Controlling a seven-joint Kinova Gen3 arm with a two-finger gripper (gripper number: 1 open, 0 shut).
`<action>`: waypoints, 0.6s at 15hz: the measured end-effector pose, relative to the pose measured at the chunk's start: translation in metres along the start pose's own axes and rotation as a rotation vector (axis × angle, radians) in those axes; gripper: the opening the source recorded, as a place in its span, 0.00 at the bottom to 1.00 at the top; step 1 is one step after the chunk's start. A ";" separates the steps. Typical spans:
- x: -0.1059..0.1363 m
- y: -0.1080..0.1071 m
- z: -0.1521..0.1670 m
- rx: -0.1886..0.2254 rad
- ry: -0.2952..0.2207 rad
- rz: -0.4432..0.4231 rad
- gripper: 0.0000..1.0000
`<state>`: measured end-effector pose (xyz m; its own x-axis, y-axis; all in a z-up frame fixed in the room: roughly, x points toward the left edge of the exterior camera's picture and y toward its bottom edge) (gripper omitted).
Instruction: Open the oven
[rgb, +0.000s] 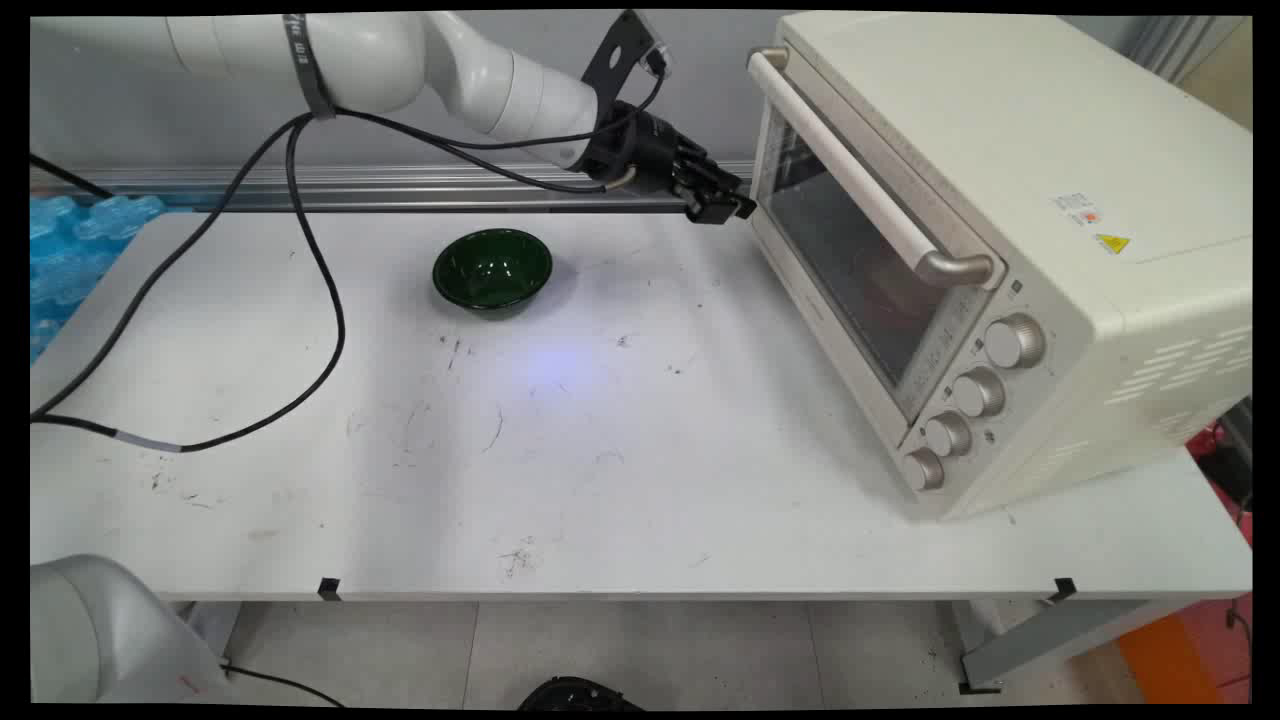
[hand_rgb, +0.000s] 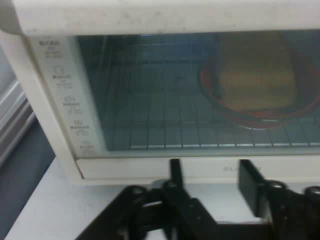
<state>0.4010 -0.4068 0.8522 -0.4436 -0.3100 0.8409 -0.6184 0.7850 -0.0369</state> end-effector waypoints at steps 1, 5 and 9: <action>0.001 0.000 -0.003 -0.001 -0.002 0.001 1.00; 0.000 0.000 -0.018 -0.007 -0.023 0.006 1.00; -0.003 0.001 -0.036 -0.011 -0.051 0.008 1.00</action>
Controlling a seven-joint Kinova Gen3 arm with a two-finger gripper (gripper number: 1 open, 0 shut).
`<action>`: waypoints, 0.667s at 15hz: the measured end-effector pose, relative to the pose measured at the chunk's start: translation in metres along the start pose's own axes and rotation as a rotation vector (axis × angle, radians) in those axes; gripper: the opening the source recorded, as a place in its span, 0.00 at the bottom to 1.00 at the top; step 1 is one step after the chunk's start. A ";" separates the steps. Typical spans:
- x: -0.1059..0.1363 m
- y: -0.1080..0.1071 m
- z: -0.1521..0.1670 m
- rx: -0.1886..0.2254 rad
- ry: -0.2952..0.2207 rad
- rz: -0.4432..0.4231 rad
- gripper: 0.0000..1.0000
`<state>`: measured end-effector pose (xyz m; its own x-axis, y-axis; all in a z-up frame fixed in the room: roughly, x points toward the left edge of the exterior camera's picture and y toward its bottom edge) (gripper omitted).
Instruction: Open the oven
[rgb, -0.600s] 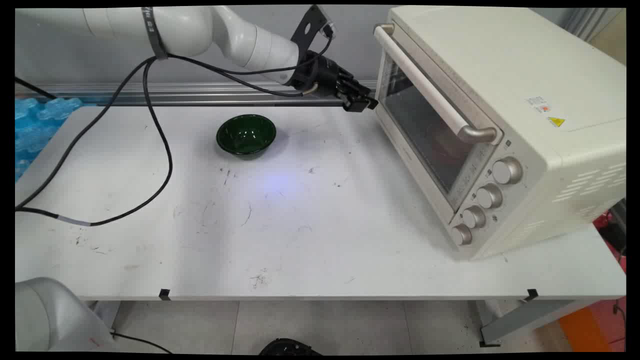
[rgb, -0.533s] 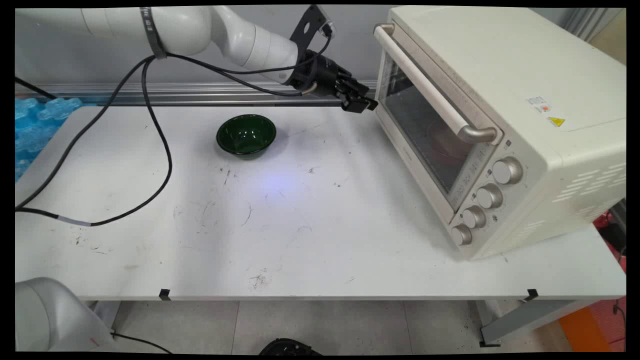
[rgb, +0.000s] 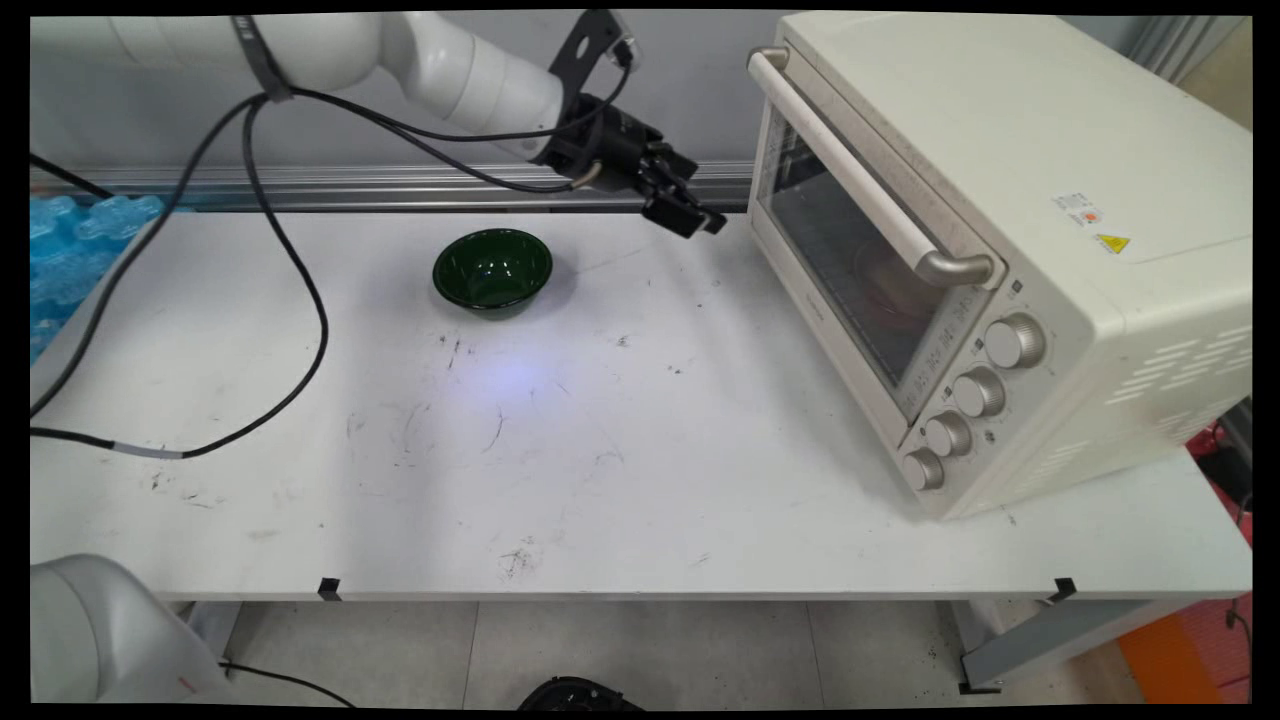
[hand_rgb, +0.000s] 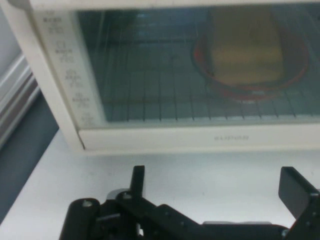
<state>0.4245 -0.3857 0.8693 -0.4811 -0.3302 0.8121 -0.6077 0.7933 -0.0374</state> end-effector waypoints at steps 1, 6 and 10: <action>-0.002 0.001 -0.006 -0.002 -0.010 0.000 1.00; -0.012 0.008 -0.040 -0.019 -0.072 -0.006 1.00; -0.020 0.015 -0.068 -0.037 -0.126 -0.006 1.00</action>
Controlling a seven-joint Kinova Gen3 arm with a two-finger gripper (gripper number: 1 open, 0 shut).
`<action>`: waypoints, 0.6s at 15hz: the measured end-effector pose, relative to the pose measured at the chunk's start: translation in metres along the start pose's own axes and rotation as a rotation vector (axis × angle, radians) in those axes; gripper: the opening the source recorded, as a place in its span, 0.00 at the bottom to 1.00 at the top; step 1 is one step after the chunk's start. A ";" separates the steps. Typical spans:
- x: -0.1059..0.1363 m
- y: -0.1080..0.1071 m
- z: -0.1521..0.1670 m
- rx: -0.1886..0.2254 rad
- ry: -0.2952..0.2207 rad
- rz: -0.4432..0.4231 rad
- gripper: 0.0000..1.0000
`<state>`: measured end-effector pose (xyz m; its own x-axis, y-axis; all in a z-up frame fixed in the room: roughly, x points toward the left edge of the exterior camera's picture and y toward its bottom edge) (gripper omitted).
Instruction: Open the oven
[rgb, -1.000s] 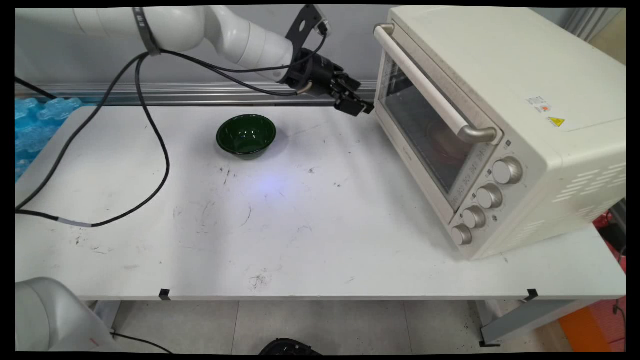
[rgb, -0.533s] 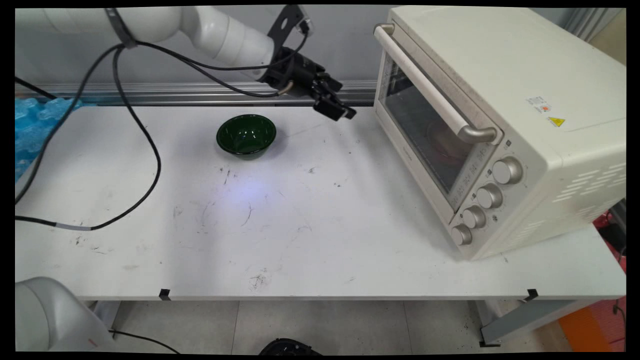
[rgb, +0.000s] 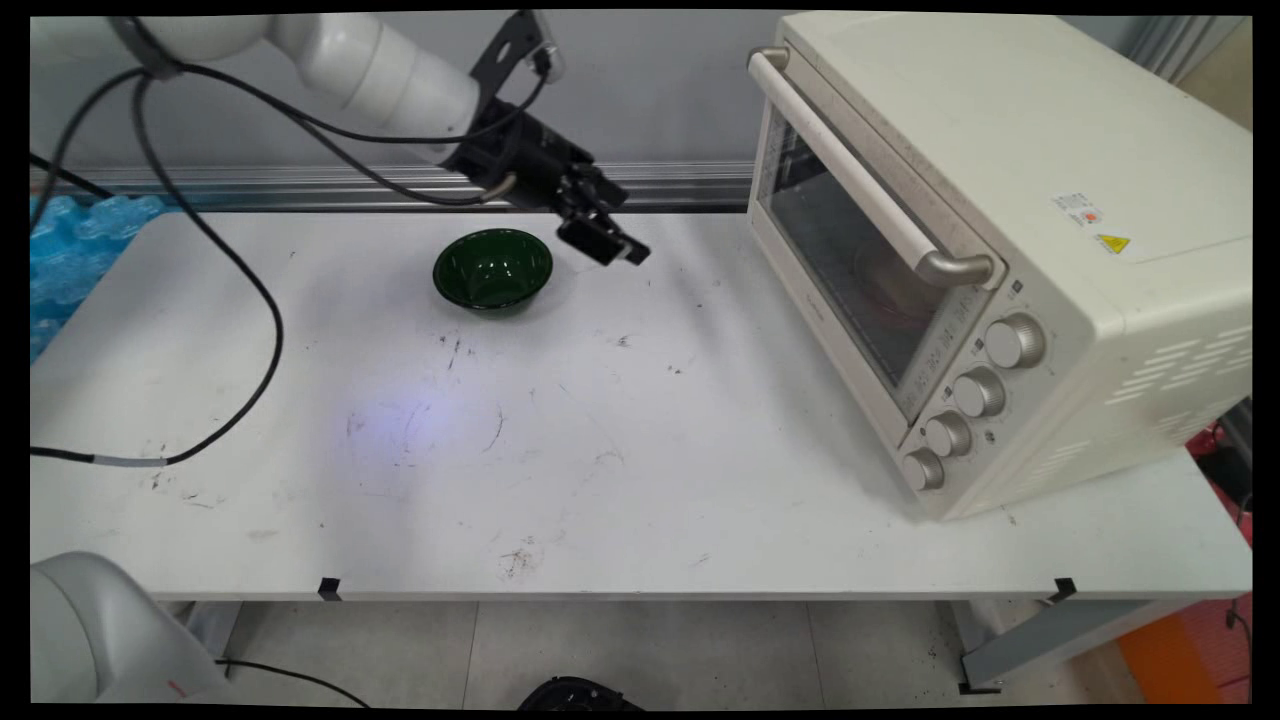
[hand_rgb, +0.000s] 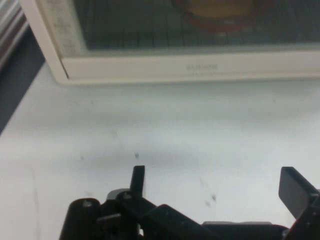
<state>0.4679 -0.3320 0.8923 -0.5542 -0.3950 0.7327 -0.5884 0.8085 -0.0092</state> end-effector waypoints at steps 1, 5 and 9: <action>-0.003 0.002 -0.006 -0.004 -0.012 0.001 1.00; -0.015 0.011 -0.032 -0.022 -0.075 0.013 1.00; -0.026 0.017 -0.054 -0.037 -0.132 0.026 1.00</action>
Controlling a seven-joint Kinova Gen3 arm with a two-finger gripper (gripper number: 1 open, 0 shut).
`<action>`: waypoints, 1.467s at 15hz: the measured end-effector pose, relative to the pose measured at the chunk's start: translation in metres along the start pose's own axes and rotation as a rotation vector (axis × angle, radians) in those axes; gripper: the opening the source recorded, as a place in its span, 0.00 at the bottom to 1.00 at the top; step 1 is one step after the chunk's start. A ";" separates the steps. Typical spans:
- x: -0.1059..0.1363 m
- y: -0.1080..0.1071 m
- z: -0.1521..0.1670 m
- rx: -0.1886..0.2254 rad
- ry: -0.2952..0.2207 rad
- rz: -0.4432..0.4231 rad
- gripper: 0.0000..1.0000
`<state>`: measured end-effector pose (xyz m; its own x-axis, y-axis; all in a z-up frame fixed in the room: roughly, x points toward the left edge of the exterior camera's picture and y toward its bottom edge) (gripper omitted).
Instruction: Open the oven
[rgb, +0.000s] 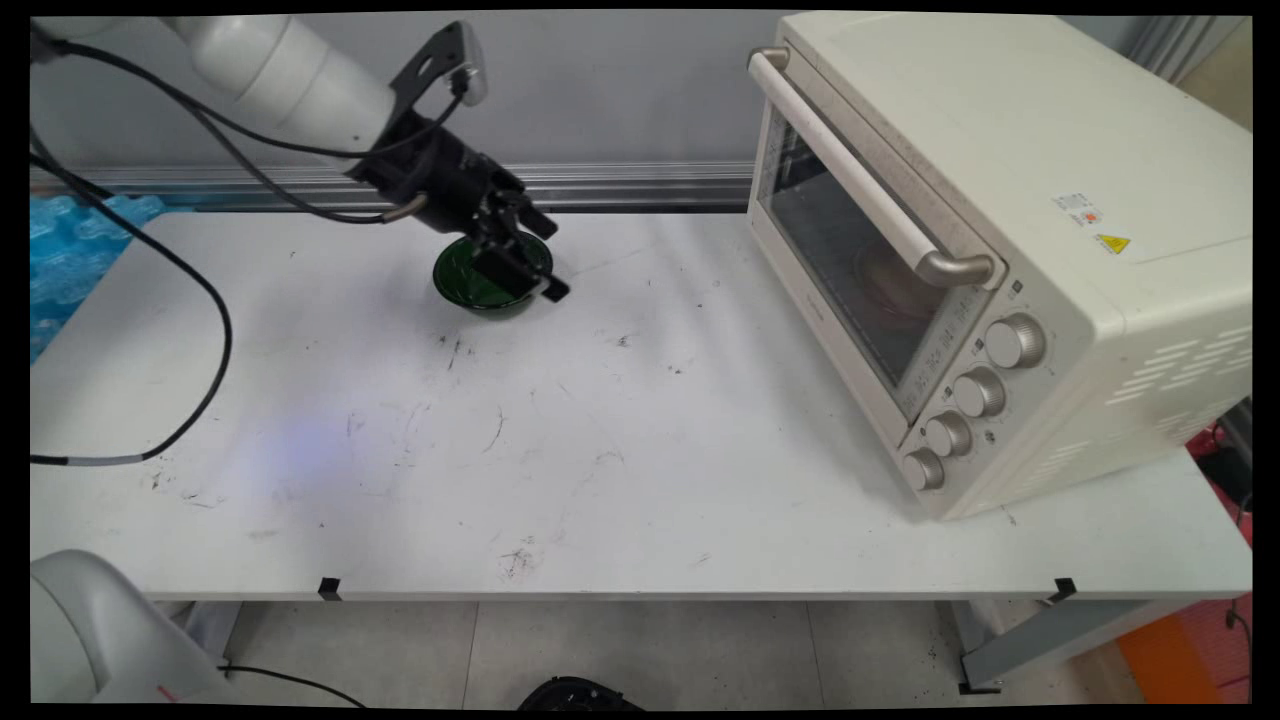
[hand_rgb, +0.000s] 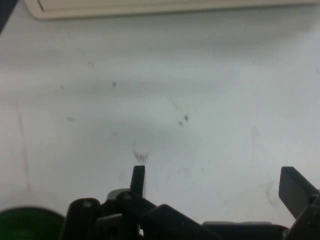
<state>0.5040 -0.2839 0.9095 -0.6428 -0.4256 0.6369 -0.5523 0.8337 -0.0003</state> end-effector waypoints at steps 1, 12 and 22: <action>-0.004 0.002 -0.005 -0.004 -0.015 0.004 1.00; -0.011 0.005 -0.036 -0.016 -0.085 0.025 1.00; 0.037 0.007 -0.033 -0.018 -0.028 0.001 1.00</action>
<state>0.4942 -0.2821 0.9587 -0.6585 -0.4339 0.6149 -0.5416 0.8406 0.0132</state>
